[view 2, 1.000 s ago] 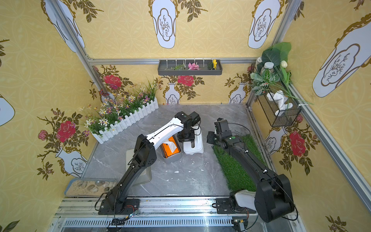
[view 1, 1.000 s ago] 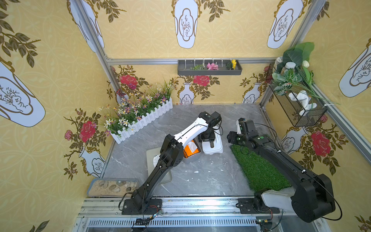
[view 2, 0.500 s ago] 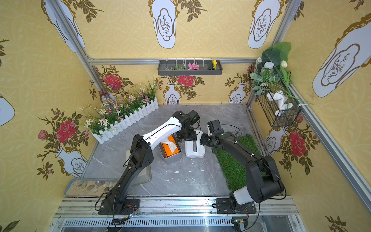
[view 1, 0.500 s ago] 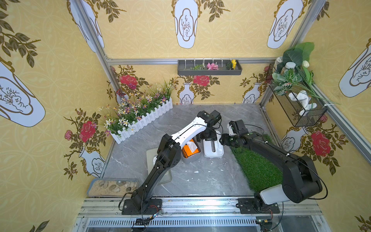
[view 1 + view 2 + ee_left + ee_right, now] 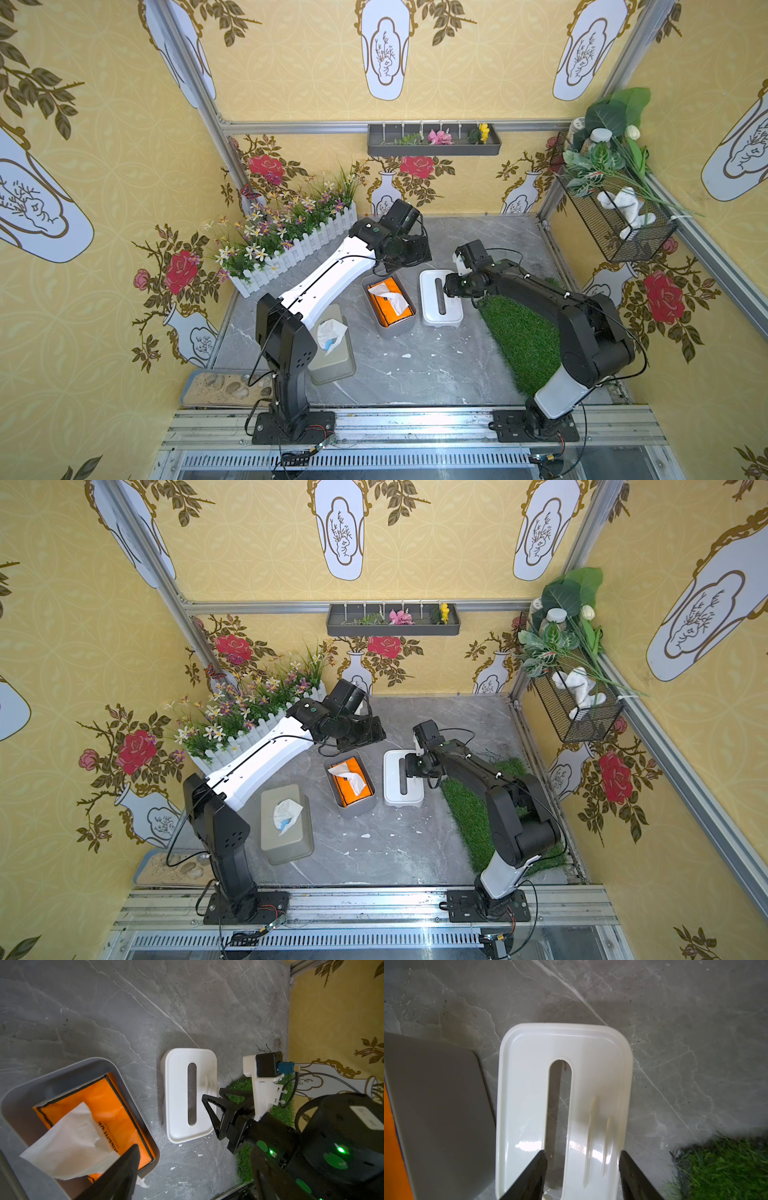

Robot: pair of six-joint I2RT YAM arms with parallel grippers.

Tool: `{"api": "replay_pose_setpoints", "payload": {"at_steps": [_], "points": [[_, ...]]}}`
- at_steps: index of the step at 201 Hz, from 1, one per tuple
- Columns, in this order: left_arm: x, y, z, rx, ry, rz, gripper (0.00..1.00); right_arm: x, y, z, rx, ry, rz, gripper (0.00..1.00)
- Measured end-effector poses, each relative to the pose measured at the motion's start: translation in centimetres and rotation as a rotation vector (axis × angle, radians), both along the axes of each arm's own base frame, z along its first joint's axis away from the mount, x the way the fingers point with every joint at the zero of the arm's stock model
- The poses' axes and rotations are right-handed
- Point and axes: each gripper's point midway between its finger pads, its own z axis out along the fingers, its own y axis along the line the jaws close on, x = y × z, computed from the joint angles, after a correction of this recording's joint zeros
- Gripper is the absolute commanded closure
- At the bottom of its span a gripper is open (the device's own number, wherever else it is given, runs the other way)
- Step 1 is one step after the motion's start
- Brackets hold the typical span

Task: Put the tissue paper into the tissue box
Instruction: Pick up the box lid from the center of the board.

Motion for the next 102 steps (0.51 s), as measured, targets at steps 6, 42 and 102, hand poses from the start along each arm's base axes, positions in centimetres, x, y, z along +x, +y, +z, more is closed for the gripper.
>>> {"api": "replay_pose_setpoints", "payload": {"at_steps": [6, 42, 102], "points": [[0.0, 0.4, 0.4, -0.008, -0.011, 0.007, 0.15, 0.1, -0.1, 0.2, -0.009, -0.002, -0.001, 0.42], [-0.2, 3.4, 0.1, 0.005, -0.018, 0.06, 0.15, -0.1, -0.6, -0.4, -0.036, 0.019, 0.012, 0.42], [-1.1, 5.9, -0.6, 0.04, -0.012, 0.1, 0.15, -0.5, -1.3, -2.6, -0.065, 0.083, 0.006, 0.45]]}}
